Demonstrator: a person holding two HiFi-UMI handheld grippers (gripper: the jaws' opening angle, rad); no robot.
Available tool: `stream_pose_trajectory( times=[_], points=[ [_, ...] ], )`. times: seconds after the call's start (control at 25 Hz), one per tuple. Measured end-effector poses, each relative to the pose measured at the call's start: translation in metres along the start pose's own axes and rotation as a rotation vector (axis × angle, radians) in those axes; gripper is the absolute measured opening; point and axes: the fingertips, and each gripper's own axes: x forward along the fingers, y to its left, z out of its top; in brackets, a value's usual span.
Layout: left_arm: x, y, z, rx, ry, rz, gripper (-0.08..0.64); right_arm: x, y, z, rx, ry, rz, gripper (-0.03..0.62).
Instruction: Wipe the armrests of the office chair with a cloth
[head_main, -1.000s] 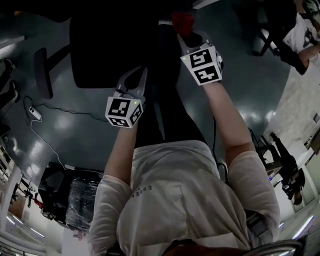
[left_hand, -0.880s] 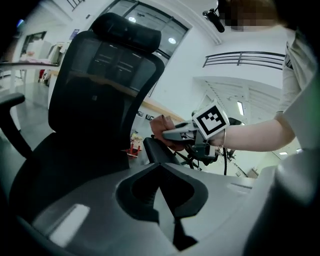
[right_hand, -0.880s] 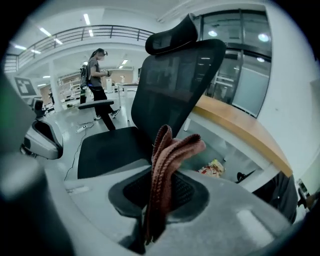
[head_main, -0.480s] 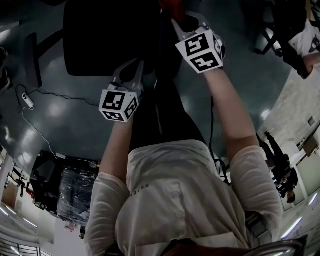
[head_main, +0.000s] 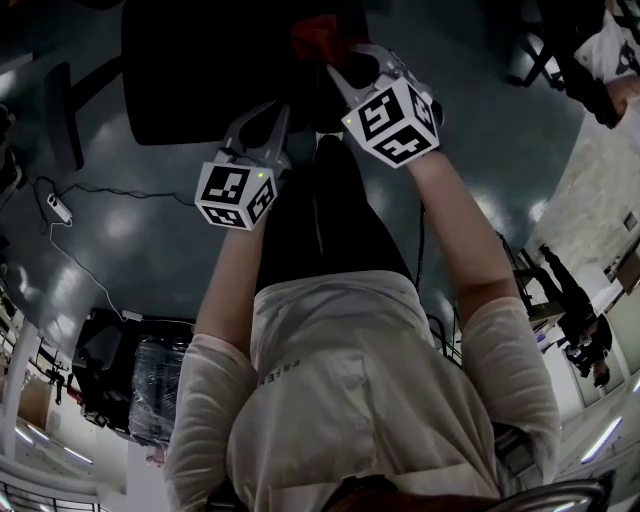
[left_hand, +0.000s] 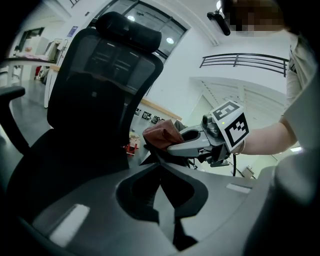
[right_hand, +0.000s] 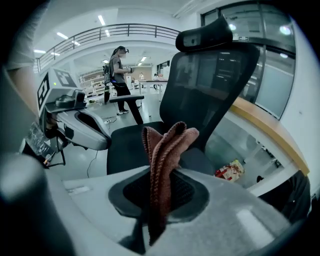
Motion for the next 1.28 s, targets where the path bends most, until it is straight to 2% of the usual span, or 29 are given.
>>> stream_pose_trajectory(
  times=[0.12, 0.56, 0.72, 0.8, 0.92, 1.08, 1.16, 1.28],
  points=[
    [-0.007, -0.008, -0.008, 0.008, 0.009, -0.019, 0.017, -0.007, 0.023, -0.007, 0.045, -0.012, 0.02, 0.046],
    [-0.036, -0.029, -0.03, 0.031, 0.025, -0.047, 0.017, -0.036, 0.099, -0.032, 0.084, -0.007, 0.053, 0.046],
    [-0.039, -0.034, -0.037, 0.033, 0.038, -0.054, 0.017, -0.049, 0.125, -0.039, 0.144, 0.006, 0.135, 0.046],
    [-0.037, -0.036, -0.039, 0.032, 0.044, -0.055, 0.017, -0.06, 0.125, -0.04, 0.187, -0.008, 0.148, 0.046],
    [-0.03, -0.04, -0.037, 0.028, 0.047, -0.056, 0.017, -0.077, 0.09, -0.041, 0.248, -0.068, 0.051, 0.046],
    [-0.011, -0.044, -0.028, 0.019, 0.043, -0.051, 0.017, -0.082, 0.003, -0.053, 0.339, -0.093, -0.101, 0.046],
    [-0.001, -0.046, -0.023, 0.013, 0.04, -0.047, 0.017, -0.075, -0.036, -0.06, 0.357, -0.088, -0.139, 0.046],
    [0.012, -0.042, -0.017, -0.004, 0.034, -0.034, 0.017, -0.053, -0.074, -0.058, 0.328, -0.07, -0.145, 0.046]
  ],
)
